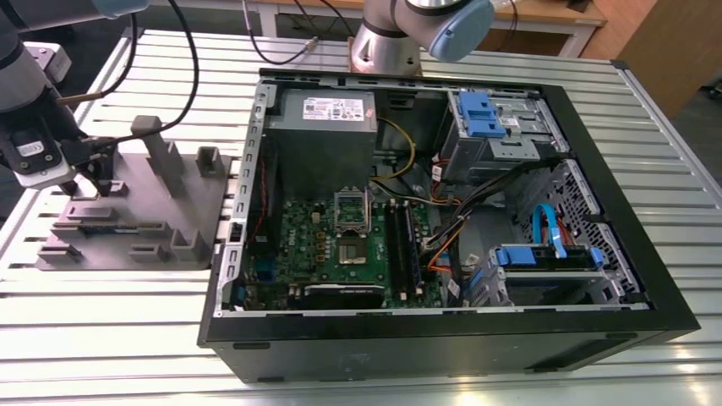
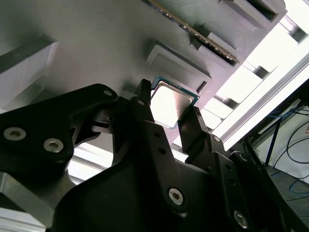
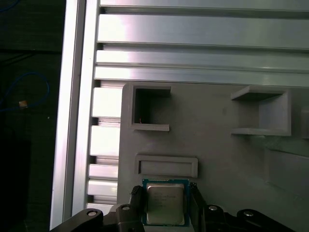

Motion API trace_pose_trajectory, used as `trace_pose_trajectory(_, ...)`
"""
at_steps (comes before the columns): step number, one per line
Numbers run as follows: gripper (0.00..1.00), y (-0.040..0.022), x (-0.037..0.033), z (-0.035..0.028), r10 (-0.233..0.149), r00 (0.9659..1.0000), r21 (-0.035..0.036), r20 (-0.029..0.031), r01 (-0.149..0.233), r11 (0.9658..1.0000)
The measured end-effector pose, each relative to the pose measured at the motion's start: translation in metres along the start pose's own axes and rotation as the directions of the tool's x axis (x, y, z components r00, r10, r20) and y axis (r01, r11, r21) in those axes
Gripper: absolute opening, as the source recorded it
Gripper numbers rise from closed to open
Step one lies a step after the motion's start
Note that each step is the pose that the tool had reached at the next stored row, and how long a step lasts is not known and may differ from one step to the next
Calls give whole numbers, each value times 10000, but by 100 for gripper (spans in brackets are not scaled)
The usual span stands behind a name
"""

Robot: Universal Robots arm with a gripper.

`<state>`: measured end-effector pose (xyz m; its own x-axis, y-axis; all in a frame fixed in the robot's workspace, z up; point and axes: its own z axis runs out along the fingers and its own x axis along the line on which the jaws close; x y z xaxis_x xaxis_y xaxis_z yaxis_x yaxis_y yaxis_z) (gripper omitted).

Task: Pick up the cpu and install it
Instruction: 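Pick up the cpu and move it towards the insertion slot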

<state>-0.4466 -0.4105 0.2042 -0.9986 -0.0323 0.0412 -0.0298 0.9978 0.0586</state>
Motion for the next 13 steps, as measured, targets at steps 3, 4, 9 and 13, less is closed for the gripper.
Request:
trace_pose_trajectory(3, 47, 1, 0, -10, 0, 10000, 0, 0, 0, 10000)
trace_pose_trajectory(4, 47, 1, 1, -18, 0, 10000, 0, 0, 0, 10000)
trace_pose_trajectory(9, 47, 2, 1, -35, 0, 10000, 0, -1, 0, 10000)
trace_pose_trajectory(13, 47, 3, 2, -52, 0, 10000, 0, 0, 0, 10000)
